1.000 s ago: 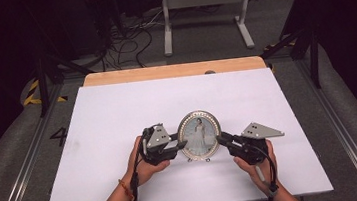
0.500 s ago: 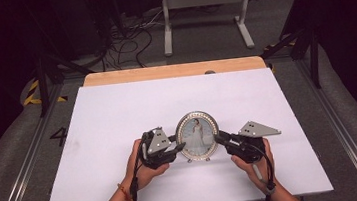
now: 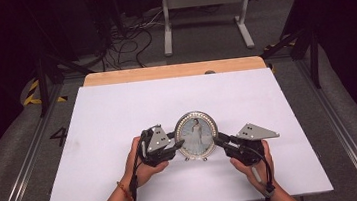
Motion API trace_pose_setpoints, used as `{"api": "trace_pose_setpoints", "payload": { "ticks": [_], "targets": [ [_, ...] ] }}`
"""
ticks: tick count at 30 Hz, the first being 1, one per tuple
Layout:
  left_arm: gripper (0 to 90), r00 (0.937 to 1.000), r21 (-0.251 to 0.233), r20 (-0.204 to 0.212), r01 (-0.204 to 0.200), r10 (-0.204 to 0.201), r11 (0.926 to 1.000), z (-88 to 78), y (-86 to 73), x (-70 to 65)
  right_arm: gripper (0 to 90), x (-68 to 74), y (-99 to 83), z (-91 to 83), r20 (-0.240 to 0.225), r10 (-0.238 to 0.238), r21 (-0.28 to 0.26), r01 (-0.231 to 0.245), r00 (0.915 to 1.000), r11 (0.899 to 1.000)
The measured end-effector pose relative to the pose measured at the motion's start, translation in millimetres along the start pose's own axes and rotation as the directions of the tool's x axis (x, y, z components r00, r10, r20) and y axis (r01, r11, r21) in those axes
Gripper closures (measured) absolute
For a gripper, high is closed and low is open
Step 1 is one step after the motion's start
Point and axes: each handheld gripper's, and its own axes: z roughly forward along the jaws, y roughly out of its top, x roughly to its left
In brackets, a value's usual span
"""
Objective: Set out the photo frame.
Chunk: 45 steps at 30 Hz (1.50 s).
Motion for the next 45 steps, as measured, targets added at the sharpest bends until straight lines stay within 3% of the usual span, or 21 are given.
{"api": "trace_pose_setpoints", "payload": {
  "ticks": [15,17,22,24,32,37,41,45],
  "targets": [
    [66.6,0.9999,0.012,-0.01,-0.009,0.01,0.9999,-4.7,-0.7,-2.6,74.9,2.2,2.8,1.3,0.013,-0.07,0.027,0.07,0.9975,0.997],
    [65.8,0.9995,0.015,-0.013,-0.028,0.028,0.9995,-6.4,0.3,-4.3,74.2,1.7,3.9,2.1,0.018,-0.091,0.04,0.09,0.9957,0.995],
    [63.2,0.9995,-0.004,-0.022,-0.024,0.024,0.9997,-14.6,1.0,-2.6,75.4,2.8,5.5,-0.5,0.029,-0.128,0.046,0.127,0.9913,0.991],
    [62.5,0.9996,-0.011,-0.007,-0.027,0.027,0.9996,-18.6,-0.1,-2.3,73.6,3.4,6.5,-3.0,0.022,-0.147,0.048,0.146,0.9889,0.988],
    [59.9,0.9979,0.028,-0.029,-0.057,0.058,0.998,-25.7,-1.8,-2.4,70.3,6.0,6.6,-7.8,0.028,-0.202,0.079,0.199,0.979,0.977],
    [54.2,0.9977,0.061,-0.041,-0.052,0.054,0.9968,-33.6,-10.9,-4.4,68.5,7.5,5.5,-11.3,-0.003,-0.244,0.103,0.243,0.9698,0.965],
    [47.3,0.9968,0.08,-0.06,-0.047,0.052,0.9957,-40.4,-20.5,-3.9,64.4,6.7,-0.2,-15.8,-0.001,-0.263,0.119,0.261,0.9647,0.958],
    [41.1,0.9962,0.074,-0.071,-0.045,0.051,0.9962,-49.7,-27.6,-4.5,58.1,1.0,-6.4,-24.9,-0.004,-0.257,0.104,0.256,0.9663,0.961]
  ]
}}
